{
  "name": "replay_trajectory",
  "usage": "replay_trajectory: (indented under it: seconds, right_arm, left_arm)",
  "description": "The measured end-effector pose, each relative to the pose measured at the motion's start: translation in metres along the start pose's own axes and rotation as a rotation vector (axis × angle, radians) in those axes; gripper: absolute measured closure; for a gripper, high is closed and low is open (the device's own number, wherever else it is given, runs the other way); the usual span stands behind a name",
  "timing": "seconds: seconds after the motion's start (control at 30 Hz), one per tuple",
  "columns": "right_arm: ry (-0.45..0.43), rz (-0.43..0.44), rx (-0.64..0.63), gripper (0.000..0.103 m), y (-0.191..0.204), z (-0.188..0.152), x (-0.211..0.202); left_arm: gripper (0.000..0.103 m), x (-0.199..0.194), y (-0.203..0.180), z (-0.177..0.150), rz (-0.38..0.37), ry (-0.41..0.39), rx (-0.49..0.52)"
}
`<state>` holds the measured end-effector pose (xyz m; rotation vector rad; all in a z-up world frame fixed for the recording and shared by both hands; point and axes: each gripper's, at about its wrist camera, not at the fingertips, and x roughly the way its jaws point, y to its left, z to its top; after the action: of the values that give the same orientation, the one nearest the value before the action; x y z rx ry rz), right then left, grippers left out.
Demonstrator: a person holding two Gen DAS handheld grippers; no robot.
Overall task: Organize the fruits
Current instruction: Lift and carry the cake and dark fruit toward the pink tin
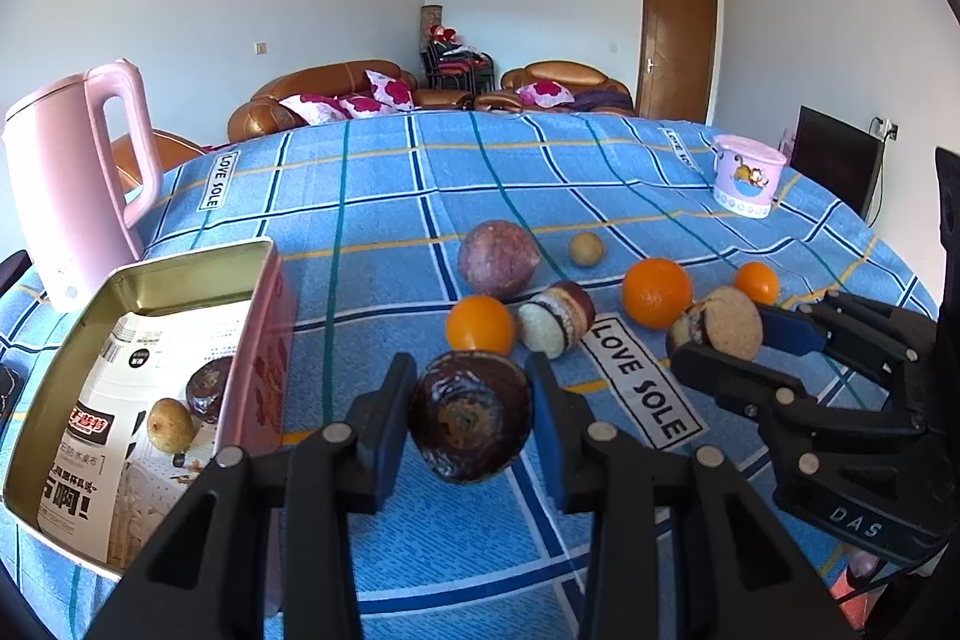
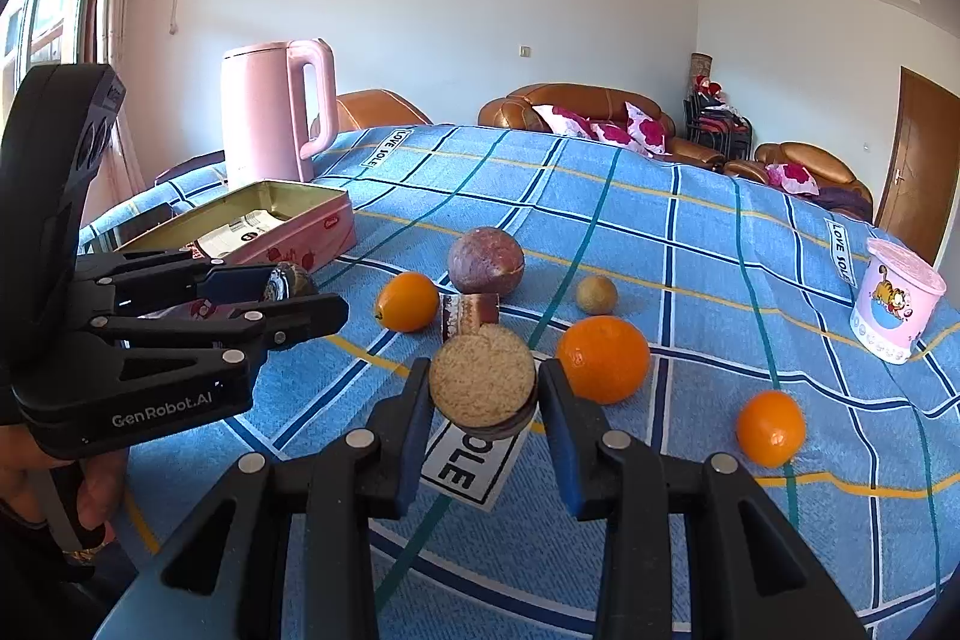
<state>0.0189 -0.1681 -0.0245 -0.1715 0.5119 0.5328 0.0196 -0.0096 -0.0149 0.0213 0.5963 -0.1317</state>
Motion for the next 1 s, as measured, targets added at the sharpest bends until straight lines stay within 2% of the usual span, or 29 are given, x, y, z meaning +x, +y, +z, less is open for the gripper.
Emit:
replay_trajectory:
  seconds: [1.0]
  right_arm:
    - [-0.104,0.016,-0.023,0.066,0.002,-0.004,-0.018]
  left_arm:
    - [0.064,-0.020,0.003,-0.001,0.008,-0.121,-0.017]
